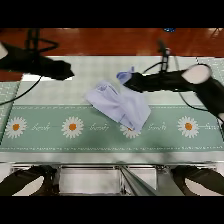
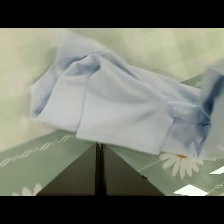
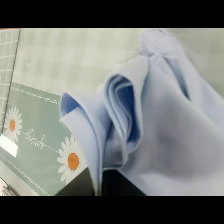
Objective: Fold the shirts.
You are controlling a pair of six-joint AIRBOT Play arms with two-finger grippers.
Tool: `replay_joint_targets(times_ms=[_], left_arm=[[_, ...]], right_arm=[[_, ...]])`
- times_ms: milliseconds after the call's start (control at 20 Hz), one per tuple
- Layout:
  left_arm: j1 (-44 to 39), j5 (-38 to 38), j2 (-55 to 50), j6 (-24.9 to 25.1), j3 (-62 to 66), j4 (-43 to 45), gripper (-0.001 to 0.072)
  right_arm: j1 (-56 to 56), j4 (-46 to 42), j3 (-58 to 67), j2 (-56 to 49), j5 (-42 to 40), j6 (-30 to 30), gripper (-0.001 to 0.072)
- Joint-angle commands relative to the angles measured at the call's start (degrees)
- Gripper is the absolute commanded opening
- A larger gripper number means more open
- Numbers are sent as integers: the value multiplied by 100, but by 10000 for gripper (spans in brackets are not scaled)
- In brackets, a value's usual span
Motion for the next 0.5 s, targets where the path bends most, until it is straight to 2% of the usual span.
replay_joint_targets(times_ms=[0,200,400,450], left_arm=[[249,245,1331,-2,-1414,33,24],[208,321,1696,2,-2505,-494,24],[149,979,1663,0,-3189,-791,24],[127,1147,1628,2,-3314,-852,24]], right_arm=[[684,170,1180,-1725,-411,-2,20],[909,374,2011,-2813,-402,4,20],[977,673,2472,-3327,-599,7,21],[979,807,2549,-3410,-758,-2,111]])
